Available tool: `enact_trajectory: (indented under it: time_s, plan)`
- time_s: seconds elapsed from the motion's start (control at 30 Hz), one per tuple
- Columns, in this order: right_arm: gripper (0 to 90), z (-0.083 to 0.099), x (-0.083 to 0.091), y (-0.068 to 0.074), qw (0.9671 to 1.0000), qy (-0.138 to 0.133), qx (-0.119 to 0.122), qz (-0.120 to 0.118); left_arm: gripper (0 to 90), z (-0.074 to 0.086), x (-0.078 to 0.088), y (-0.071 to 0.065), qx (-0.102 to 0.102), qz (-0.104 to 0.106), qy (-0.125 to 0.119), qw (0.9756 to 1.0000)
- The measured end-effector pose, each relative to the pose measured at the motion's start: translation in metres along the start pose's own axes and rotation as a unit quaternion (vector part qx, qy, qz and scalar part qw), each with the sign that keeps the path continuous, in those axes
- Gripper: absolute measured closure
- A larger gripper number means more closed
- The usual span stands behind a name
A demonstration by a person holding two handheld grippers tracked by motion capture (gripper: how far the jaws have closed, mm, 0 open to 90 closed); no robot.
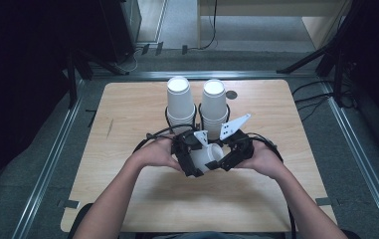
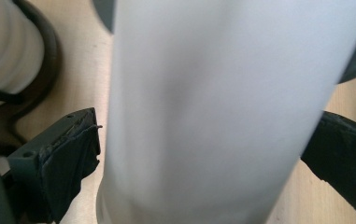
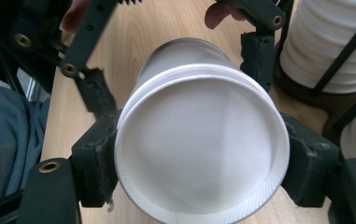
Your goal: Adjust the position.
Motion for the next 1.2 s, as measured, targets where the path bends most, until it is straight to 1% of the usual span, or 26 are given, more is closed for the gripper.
enact_trajectory:
  time_s: [0.03, 0.07, 0.13, 0.17, 0.23, 0.33, 0.37, 0.4, 0.47, 0.57, 0.6, 0.73, 0.77, 0.83, 0.87, 0.9, 0.93, 1.03, 1.13, 1.2]
  plan:
    - [25.6, 0.0, 0.001, 0.0, 1.0, -0.001, -0.001, 0.001, 0.0, 0.0, 0.001, 0.001, 0.002, 0.0, -0.009, 1.0]
    - [25.6, 0.0, 0.003, 0.0, 1.0, -0.001, -0.003, 0.001, 0.0, 0.001, 0.003, 0.001, 0.005, 0.006, -0.021, 0.9997]
    - [25.6, 0.001, 0.005, 0.0, 1.0, -0.003, -0.004, 0.002, 0.0, 0.002, 0.006, 0.001, 0.005, 0.003, -0.032, 0.9995]
    - [25.5, 0.001, 0.006, -0.001, 1.0, -0.006, -0.005, 0.004, 0.0, 0.003, 0.007, 0.001, 0.006, 0.004, -0.039, 0.9992]
    - [25.5, 0.001, 0.009, -0.002, 0.9999, -0.014, -0.009, 0.002, 0.0, 0.005, 0.01, 0.002, 0.012, 0.003, -0.056, 0.9983]
    - [25.5, 0.001, 0.012, -0.002, 0.9997, -0.021, -0.009, 0.002, 0.0, 0.008, 0.012, 0.003, 0.012, 0.0, -0.07, 0.9974]
    - [25.6, 0.001, 0.014, -0.002, 0.9997, -0.022, -0.01, 0.003, 0.0, 0.009, 0.012, 0.003, 0.016, 0.004, -0.077, 0.9969]
    - [25.5, 0.001, 0.015, -0.002, 0.9997, -0.024, -0.01, 0.004, 0.0, 0.01, 0.013, 0.003, 0.013, 0.002, -0.08, 0.9967]
    - [25.5, 0.001, 0.018, -0.002, 0.9996, -0.027, -0.01, 0.004, 0.0, 0.011, 0.014, 0.004, 0.016, 0.003, -0.084, 0.9963]
    - [25.5, 0.0, 0.021, -0.001, 0.9993, -0.036, -0.008, 0.002, 0.0, 0.013, 0.014, 0.005, 0.022, 0.006, -0.097, 0.995]
    - [25.5, -0.001, 0.023, 0.0, 0.9992, -0.037, -0.012, 0.0, 0.0, 0.014, 0.014, 0.005, 0.021, 0.005, -0.098, 0.9949]
    - [25.5, -0.003, 0.026, 0.001, 0.9989, -0.046, -0.008, 0.001, 0.0, 0.016, 0.013, 0.005, 0.021, 0.002, -0.098, 0.995]
    - [25.6, -0.003, 0.027, 0.001, 0.9989, -0.047, -0.007, 0.002, 0.0, 0.015, 0.012, 0.005, 0.021, 0.0, -0.1, 0.9948]
    - [25.6, -0.003, 0.028, 0.001, 0.9989, -0.047, -0.007, 0.001, 0.0, 0.015, 0.012, 0.005, 0.024, 0.003, -0.106, 0.994]
    - [25.6, -0.004, 0.028, 0.001, 0.9988, -0.05, -0.005, 0.001, 0.0, 0.014, 0.013, 0.005, 0.022, -0.003, -0.108, 0.994]
    - [25.6, -0.004, 0.029, 0.002, 0.9986, -0.052, -0.008, -0.002, 0.0, 0.014, 0.012, 0.005, 0.022, 0.0, -0.11, 0.9937]
    - [25.6, -0.005, 0.029, 0.002, 0.9985, -0.055, -0.007, -0.001, 0.0, 0.014, 0.012, 0.005, 0.021, -0.003, -0.112, 0.9935]
    - [25.6, -0.007, 0.031, 0.003, 0.9982, -0.06, -0.003, 0.001, 0.0, 0.014, 0.011, 0.005, 0.023, 0.002, -0.116, 0.993]
    - [25.6, -0.009, 0.035, 0.003, 0.9977, -0.067, -0.001, 0.0, 0.0, 0.016, 0.009, 0.005, 0.025, 0.004, -0.112, 0.9934]
    - [25.6, -0.009, 0.038, 0.003, 0.9973, -0.073, -0.003, 0.001, 0.0, 0.016, 0.009, 0.005, 0.025, 0.005, -0.114, 0.9932]
Point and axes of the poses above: each handheld gripper's, and its own axes: x roughly backward along the jaws, z roughly out of its underside, y roughly to its left, the point moved 3 cm from there along -x, roughly forward along the jaws, and after that the axes turned 1 degree about -y, right-handed, at the moved point
